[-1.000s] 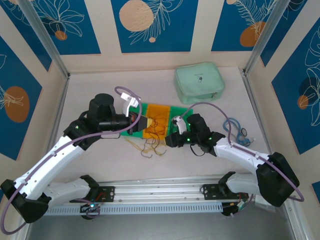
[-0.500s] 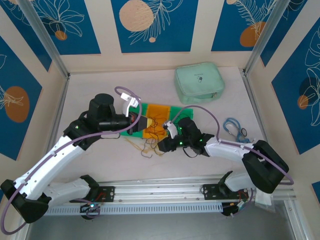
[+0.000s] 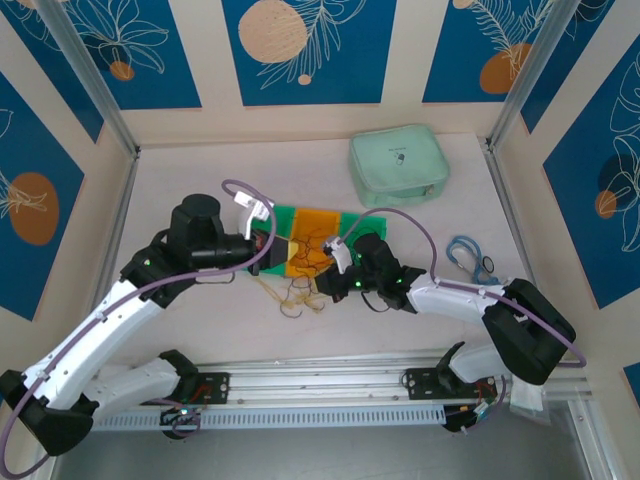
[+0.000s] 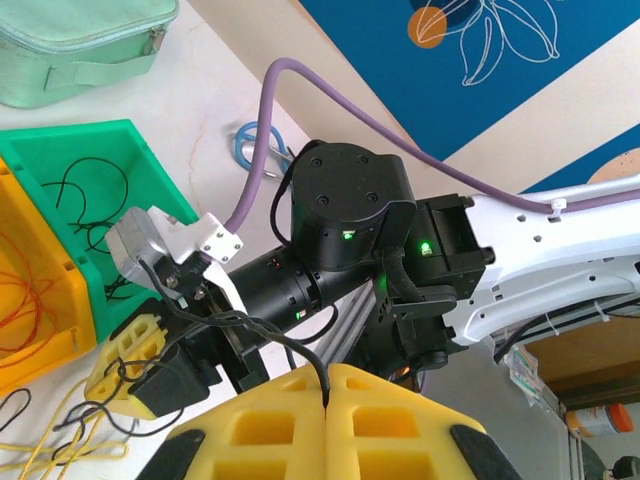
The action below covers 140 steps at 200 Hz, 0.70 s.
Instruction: Untangle the cables
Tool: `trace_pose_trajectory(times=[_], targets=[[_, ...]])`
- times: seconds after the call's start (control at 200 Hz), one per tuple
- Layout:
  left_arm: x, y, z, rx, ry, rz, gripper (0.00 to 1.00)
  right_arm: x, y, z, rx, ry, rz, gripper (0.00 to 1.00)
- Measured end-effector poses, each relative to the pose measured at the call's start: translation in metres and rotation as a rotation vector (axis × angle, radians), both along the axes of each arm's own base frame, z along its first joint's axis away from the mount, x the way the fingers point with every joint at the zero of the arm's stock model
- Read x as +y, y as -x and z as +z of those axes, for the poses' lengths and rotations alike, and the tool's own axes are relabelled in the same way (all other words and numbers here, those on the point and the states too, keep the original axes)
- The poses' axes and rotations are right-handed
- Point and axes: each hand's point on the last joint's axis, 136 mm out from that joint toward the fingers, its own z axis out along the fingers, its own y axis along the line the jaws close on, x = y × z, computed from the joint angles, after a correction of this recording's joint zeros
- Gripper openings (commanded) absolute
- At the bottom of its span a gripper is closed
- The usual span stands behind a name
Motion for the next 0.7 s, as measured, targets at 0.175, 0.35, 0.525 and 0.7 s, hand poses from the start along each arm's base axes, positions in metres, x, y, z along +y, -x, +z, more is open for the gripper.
trace_pose_trajectory(times=[0.175,0.35,0.525,0.7], targets=[[0.011,0.0,-0.005,0.003,-0.034,0.039,0.0,-0.004,-0.001,0.022,-0.048,-0.03,-0.018,0.0],[0.035,-0.006,-0.015,-0.019,-0.11,0.143,0.0,-0.023,0.003,0.058,-0.132,-0.05,-0.069,0.0],[0.064,-0.01,-0.025,-0.046,-0.208,0.256,0.0,-0.055,0.007,0.083,-0.197,-0.034,-0.144,0.0],[0.086,-0.015,-0.039,-0.043,-0.323,0.339,0.0,-0.086,0.021,0.081,-0.192,0.005,-0.199,0.0]])
